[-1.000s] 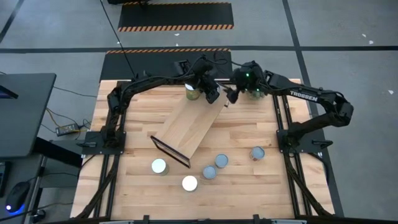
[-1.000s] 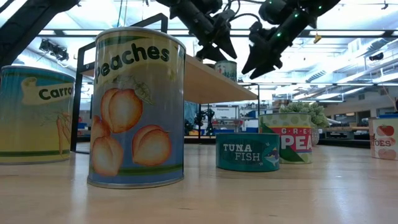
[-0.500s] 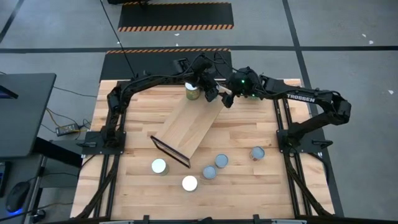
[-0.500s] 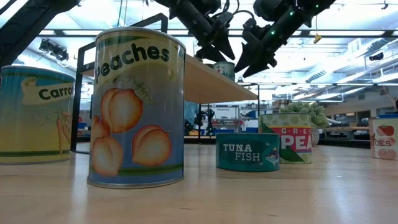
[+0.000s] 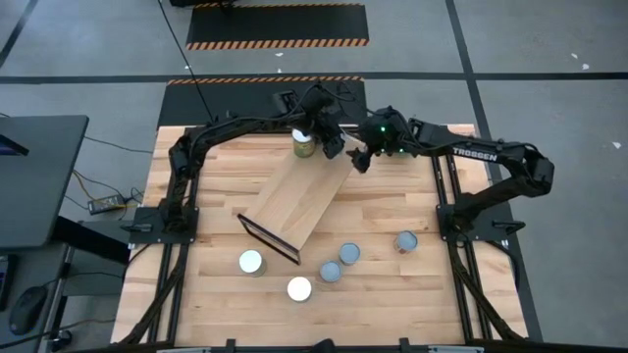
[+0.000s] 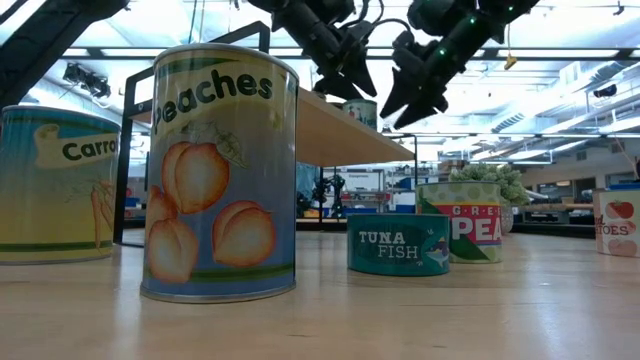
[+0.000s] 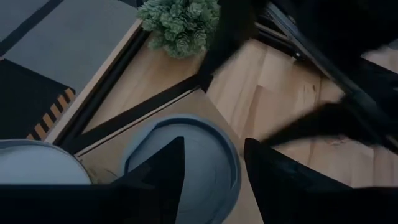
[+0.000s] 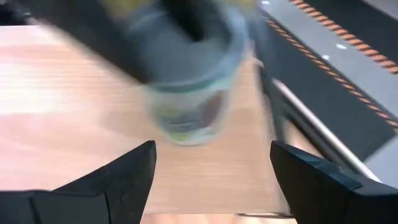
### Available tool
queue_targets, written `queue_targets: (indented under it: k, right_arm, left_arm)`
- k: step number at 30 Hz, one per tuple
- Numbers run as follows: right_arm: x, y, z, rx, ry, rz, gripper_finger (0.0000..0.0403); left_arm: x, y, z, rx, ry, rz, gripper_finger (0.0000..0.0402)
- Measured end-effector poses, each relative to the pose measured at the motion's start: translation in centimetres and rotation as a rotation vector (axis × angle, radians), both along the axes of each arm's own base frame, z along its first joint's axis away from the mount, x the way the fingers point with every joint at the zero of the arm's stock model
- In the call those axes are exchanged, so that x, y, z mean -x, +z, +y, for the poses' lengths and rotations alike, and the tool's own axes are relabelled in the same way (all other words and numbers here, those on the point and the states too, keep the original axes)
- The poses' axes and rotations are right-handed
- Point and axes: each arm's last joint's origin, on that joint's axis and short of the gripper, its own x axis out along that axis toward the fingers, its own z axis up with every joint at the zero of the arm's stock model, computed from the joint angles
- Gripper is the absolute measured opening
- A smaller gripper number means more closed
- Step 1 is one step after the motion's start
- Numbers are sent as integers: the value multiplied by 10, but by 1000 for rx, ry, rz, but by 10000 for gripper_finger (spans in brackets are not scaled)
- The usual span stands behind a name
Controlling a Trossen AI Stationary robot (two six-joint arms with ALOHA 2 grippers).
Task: Pick and place cans onto a shelf
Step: Put the canned mixed vegetable on the shelf
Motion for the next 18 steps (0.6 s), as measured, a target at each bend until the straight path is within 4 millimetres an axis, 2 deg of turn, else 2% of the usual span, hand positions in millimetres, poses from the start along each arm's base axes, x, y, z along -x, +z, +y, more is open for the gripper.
queue_targets:
  k: [3, 6, 18]
  right_arm:
    - [-10, 1, 10, 29, 26, -30, 323]
    - [-17, 2, 13, 95, -21, -43, 323]
    - [-15, -5, -4, 129, -100, -2, 323]
  left_arm:
    - [0, 0, 0, -21, -19, 4, 173]
    - [0, 1, 0, -31, -30, 6, 173]
    - [0, 0, -1, -33, -49, 13, 173]
